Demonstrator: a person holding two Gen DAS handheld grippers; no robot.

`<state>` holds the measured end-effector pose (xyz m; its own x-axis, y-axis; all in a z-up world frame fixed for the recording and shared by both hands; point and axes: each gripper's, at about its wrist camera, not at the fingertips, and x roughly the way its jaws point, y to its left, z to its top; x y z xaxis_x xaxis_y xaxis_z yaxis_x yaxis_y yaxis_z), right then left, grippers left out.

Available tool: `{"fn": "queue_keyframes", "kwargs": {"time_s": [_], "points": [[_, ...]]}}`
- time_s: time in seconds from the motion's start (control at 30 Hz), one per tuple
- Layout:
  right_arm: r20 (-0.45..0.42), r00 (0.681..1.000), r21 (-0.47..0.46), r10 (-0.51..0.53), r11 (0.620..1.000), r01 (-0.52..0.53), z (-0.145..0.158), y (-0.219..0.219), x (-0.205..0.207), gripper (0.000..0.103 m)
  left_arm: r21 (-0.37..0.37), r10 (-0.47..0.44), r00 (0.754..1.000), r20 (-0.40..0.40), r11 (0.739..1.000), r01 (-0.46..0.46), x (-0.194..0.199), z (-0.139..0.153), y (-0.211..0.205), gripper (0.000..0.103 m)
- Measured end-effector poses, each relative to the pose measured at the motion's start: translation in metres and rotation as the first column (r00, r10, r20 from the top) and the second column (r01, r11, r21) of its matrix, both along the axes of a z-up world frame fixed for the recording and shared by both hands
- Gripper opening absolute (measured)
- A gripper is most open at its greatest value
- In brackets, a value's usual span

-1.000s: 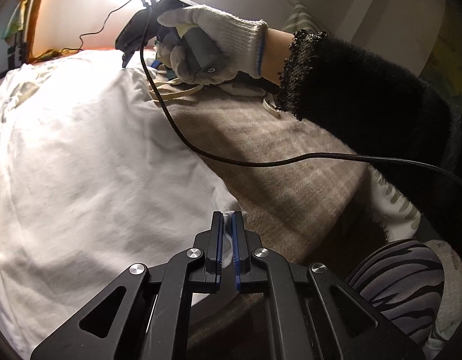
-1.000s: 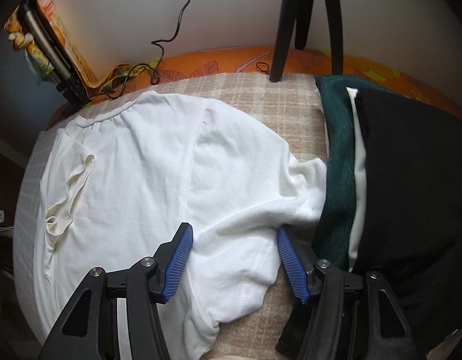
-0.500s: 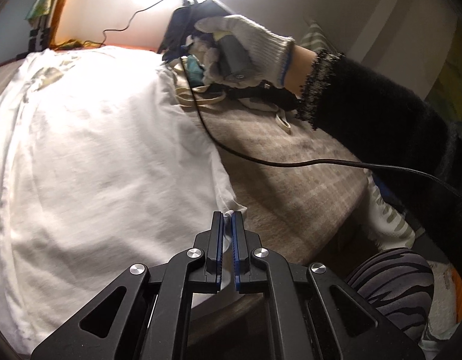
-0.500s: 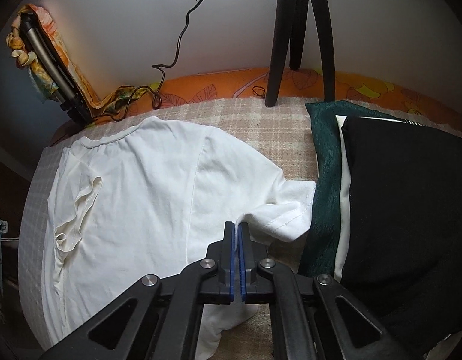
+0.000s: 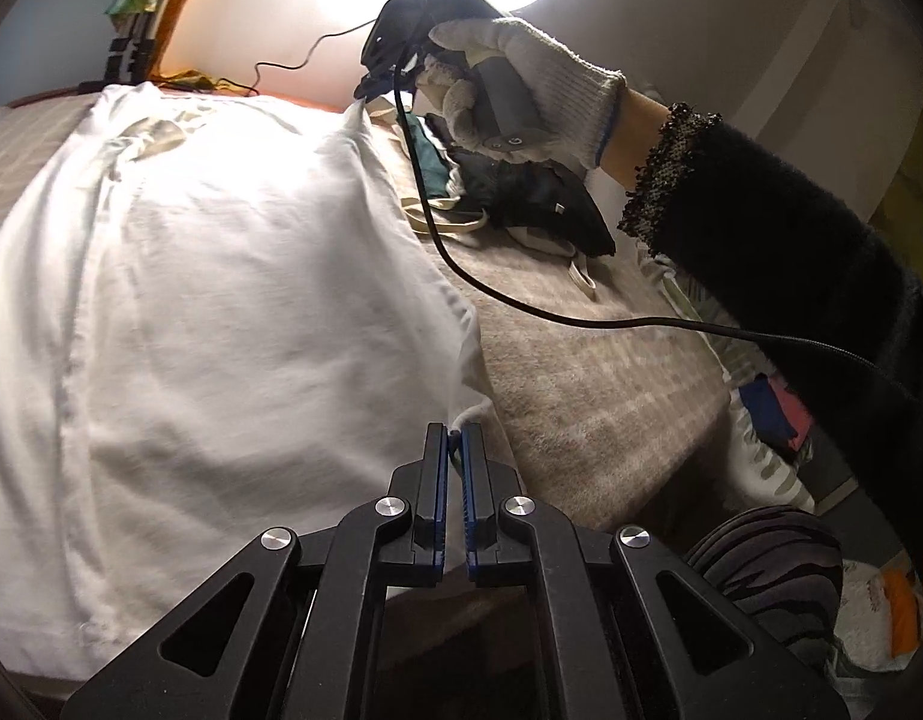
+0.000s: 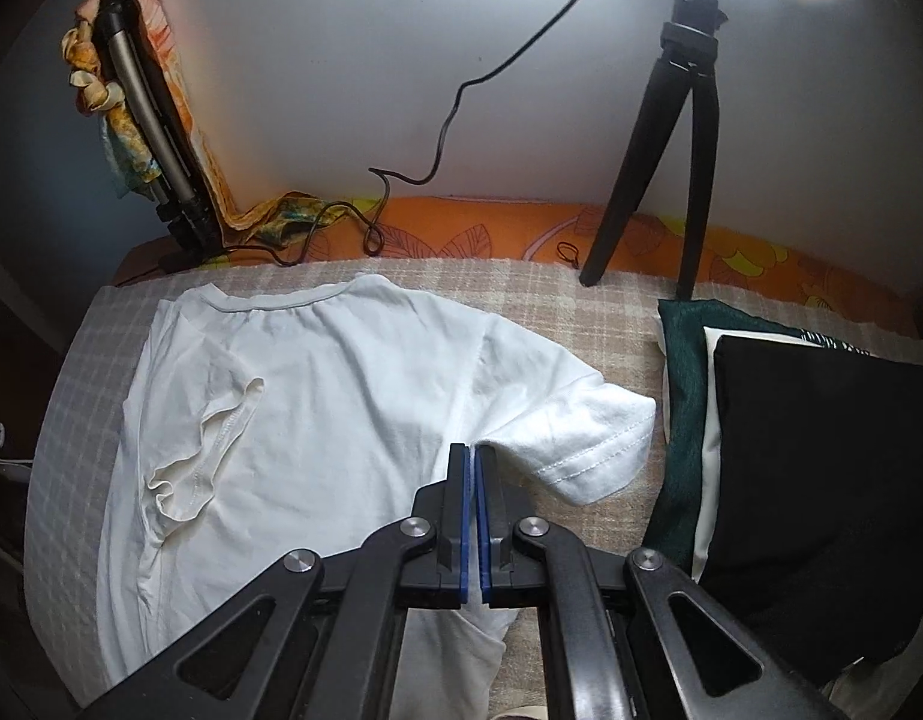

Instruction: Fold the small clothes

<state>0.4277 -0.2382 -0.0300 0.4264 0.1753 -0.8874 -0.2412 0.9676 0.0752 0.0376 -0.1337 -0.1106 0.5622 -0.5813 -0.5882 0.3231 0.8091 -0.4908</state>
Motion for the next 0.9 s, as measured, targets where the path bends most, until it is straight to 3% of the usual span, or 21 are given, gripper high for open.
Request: {"fn": "queue_keyframes", "kwargs": {"time_s": [0.17, 0.37, 0.57, 0.7, 0.9], "points": [[0.018, 1.0, -0.042, 0.025, 0.999, -0.024, 0.003, 0.022, -0.004, 0.0, -0.009, 0.013, 1.0, 0.014, 1.0, -0.013, -0.005, 0.003, 0.006, 0.003], [0.026, 0.999, -0.03, 0.037, 0.999, -0.036, 0.012, 0.037, -0.006, 0.0, -0.026, 0.072, 0.997, 0.007, 0.997, -0.072, -0.02, 0.003, 0.022, 0.003], [0.059, 0.992, -0.097, 0.115, 0.989, -0.109, 0.018, 0.087, -0.016, 0.0, -0.046, 0.131, 0.991, 0.001, 0.99, -0.131, -0.031, 0.0, 0.04, 0.003], [0.076, 0.985, -0.173, 0.155, 0.975, -0.14, 0.014, 0.118, -0.02, 0.0, -0.054, 0.165, 0.986, 0.025, 0.985, -0.164, -0.045, 0.004, 0.055, 0.003], [0.047, 0.976, -0.185, 0.212, 0.962, -0.2, -0.005, 0.165, -0.023, 0.0, -0.026, 0.209, 0.978, -0.007, 0.978, -0.209, -0.05, -0.01, 0.071, 0.003]]}}
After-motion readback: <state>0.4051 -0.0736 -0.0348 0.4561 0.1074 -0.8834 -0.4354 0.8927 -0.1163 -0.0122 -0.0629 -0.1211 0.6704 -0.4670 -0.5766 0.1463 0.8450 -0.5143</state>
